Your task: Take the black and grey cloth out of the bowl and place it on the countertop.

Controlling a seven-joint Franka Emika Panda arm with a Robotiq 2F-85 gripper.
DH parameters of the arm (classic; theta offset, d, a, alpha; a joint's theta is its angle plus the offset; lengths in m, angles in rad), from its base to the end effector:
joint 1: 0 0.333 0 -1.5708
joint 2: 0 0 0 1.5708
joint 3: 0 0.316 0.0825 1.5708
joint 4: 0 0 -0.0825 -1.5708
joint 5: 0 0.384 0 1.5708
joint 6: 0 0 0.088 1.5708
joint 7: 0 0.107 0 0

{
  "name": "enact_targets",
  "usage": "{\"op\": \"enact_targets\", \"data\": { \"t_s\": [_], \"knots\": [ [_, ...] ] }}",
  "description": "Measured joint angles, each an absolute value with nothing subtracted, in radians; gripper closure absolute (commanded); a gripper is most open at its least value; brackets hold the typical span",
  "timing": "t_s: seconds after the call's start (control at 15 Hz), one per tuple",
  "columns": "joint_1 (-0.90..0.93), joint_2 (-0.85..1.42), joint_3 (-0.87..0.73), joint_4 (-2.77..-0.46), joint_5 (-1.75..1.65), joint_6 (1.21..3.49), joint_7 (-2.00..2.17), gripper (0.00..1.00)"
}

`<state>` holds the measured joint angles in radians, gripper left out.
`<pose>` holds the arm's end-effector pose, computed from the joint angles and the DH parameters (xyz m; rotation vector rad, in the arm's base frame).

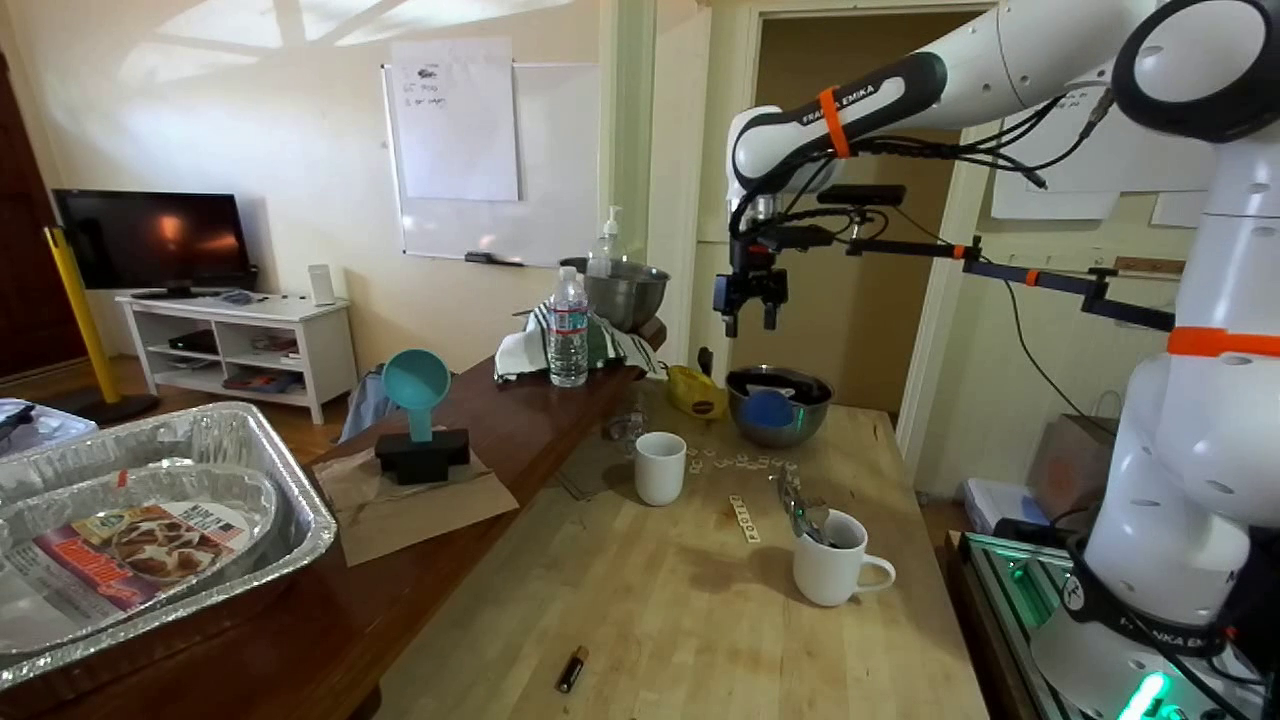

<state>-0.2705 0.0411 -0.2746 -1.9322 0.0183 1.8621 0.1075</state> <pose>0.4773 -0.2860 0.4556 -2.9402 1.0058 0.1644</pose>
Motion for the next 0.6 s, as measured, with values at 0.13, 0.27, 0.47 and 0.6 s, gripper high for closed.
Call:
{"op": "enact_targets", "data": {
  "t_s": [0.13, 0.27, 0.47, 0.6],
  "knots": [
    [-0.270, 0.058, -0.275, -1.912, 0.018, 1.848, 0.110, 0.00],
    [-0.270, 0.060, -0.275, -1.909, 0.018, 1.847, 0.111, 0.00],
    [-0.274, 0.064, -0.280, -1.909, 0.014, 1.866, 0.112, 0.00],
    [-0.282, 0.077, -0.290, -1.911, 0.011, 1.915, 0.112, 0.00]
  ]
}}
